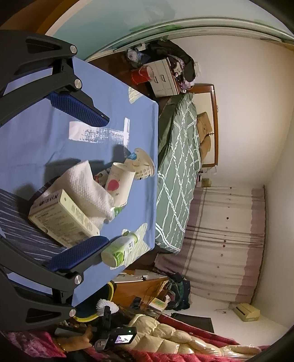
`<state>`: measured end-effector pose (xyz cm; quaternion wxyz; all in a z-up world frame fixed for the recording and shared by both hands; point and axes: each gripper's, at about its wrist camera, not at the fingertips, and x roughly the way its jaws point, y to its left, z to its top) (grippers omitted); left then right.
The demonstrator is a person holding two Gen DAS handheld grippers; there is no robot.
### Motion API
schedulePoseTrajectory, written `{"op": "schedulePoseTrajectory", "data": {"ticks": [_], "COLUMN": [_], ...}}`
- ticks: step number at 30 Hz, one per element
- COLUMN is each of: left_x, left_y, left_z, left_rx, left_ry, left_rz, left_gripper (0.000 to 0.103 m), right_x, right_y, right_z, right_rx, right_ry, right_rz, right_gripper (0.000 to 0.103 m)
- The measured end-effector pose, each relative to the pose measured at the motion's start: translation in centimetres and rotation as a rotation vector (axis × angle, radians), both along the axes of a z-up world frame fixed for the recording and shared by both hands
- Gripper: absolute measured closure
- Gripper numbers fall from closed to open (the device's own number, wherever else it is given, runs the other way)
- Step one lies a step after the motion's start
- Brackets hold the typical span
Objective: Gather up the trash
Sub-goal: 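Carry the foam net into the bin and open the right gripper, then close the left gripper on the white tissue and lift it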
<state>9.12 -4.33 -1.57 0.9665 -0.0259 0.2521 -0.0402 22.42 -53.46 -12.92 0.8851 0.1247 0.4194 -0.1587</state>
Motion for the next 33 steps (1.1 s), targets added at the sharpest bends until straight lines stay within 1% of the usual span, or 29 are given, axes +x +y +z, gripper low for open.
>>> {"op": "schedulePoseTrajectory", "data": {"ticks": [4,8,10,13,17,19,23,27,33], "left_x": [-0.1,-0.2,-0.2,-0.1,0.1,0.1,0.4,1.2,2.6], "left_y": [-0.7,-1.2,-1.3,-1.5,-1.8,-2.0,-2.3,-2.4,-2.3], "left_z": [0.1,0.1,0.1,-0.1,-0.9,-1.6,-3.5,-5.4,-6.7], "left_rx": [0.013,0.022,0.023,0.026,0.029,0.035,0.032,0.004,-0.012], "left_ry": [0.002,0.004,0.005,0.011,0.032,0.048,0.098,0.153,0.175], "left_rz": [-0.012,-0.022,-0.026,-0.032,-0.048,-0.052,-0.067,-0.082,-0.103], "left_gripper": [0.007,0.007,0.007,0.007,0.007,0.008,0.008,0.008,0.011], "right_x": [-0.6,-0.7,-0.8,-0.9,-1.7,-2.0,-2.3,-2.4,-2.4], "right_y": [-1.1,-1.6,-1.7,-1.5,0.9,1.9,4.5,6.2,7.2], "right_z": [-0.7,-0.8,-0.7,-0.4,1.0,1.5,2.7,3.4,3.6], "right_rx": [0.005,0.009,0.012,0.022,0.026,0.020,0.001,-0.007,-0.003], "right_ry": [-0.001,-0.005,-0.007,-0.022,-0.078,-0.095,-0.129,-0.143,-0.140], "right_rz": [-0.027,-0.039,-0.044,-0.046,0.009,0.030,0.082,0.117,0.131], "right_gripper": [0.065,0.065,0.062,0.061,0.060,0.057,0.056,0.056,0.055]}}
